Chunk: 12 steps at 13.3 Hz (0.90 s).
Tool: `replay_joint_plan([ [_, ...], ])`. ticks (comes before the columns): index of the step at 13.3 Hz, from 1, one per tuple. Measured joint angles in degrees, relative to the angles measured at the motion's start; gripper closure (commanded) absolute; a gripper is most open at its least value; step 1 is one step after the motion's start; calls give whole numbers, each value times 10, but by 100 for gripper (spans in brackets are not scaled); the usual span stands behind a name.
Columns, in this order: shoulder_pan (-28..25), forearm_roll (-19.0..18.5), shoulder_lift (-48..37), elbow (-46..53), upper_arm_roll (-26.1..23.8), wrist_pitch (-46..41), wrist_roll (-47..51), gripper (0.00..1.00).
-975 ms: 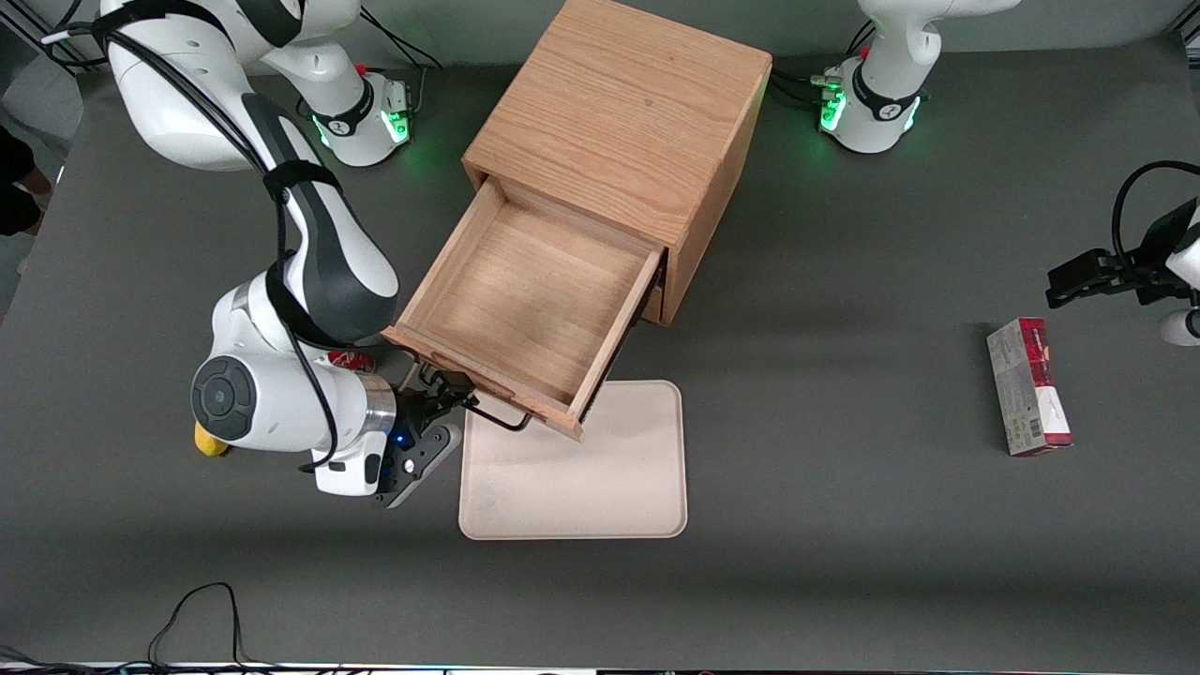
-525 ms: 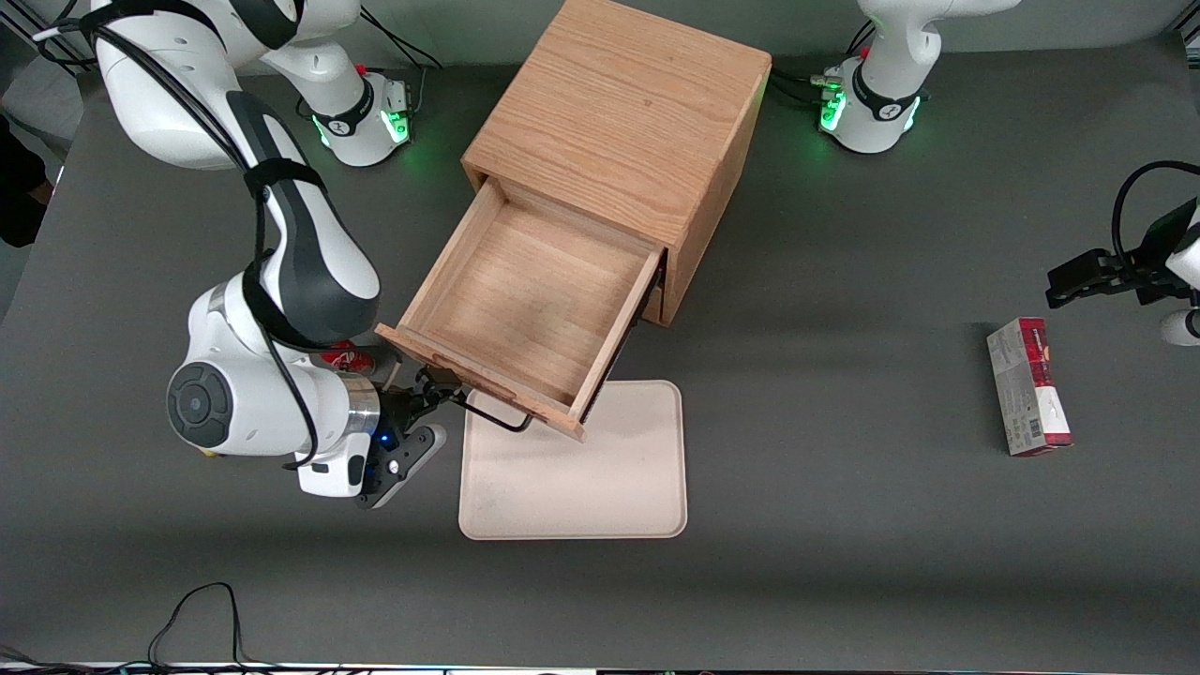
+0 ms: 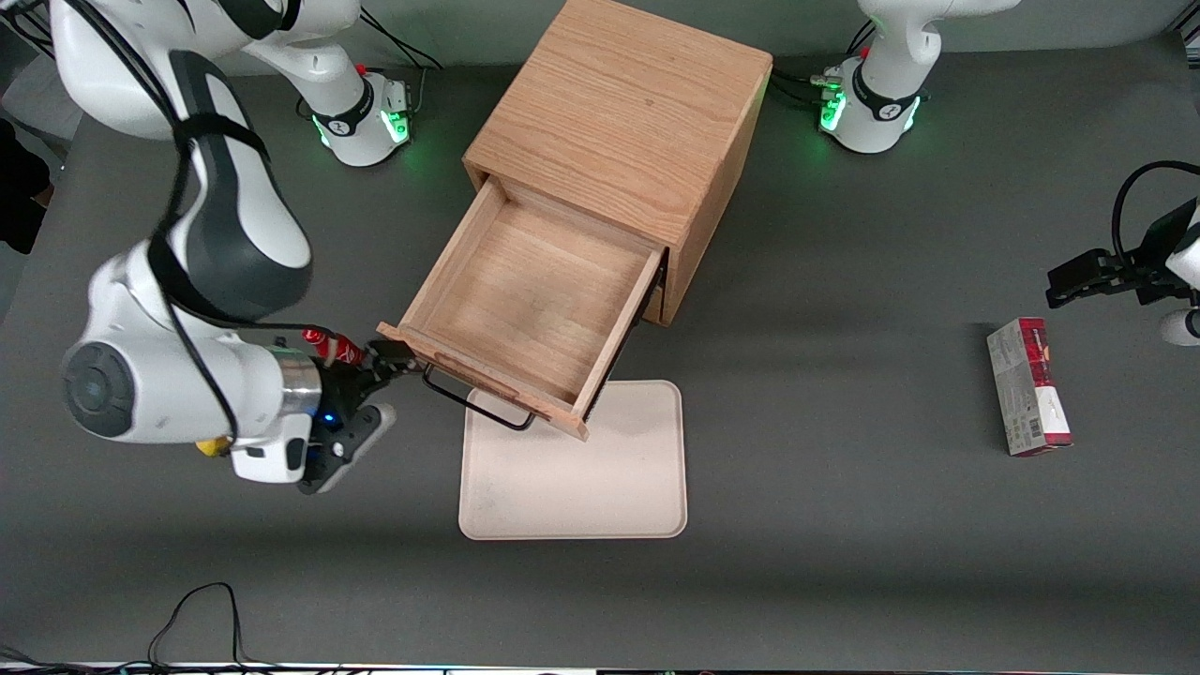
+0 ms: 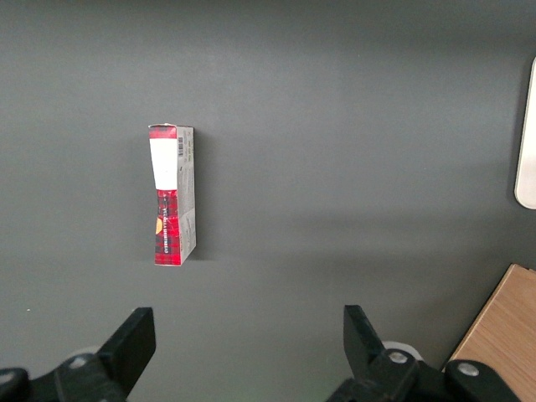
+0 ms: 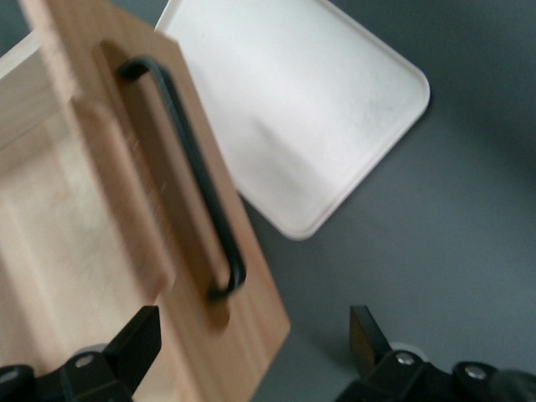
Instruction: Open upper drawer
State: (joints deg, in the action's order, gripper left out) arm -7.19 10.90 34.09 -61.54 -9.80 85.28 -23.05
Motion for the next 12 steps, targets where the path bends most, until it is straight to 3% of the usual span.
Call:
replay_joint_plan([
  [3, 5, -62, -105, -95, 16, -6, 0, 0],
  [5, 4, -84, -196, -201, 29, 19, 2, 0],
  [8, 7, -79, -312, -347, 94, 47, 56, 0],
  [12, 9, -62, -347, -385, 157, 52, 117, 0],
])
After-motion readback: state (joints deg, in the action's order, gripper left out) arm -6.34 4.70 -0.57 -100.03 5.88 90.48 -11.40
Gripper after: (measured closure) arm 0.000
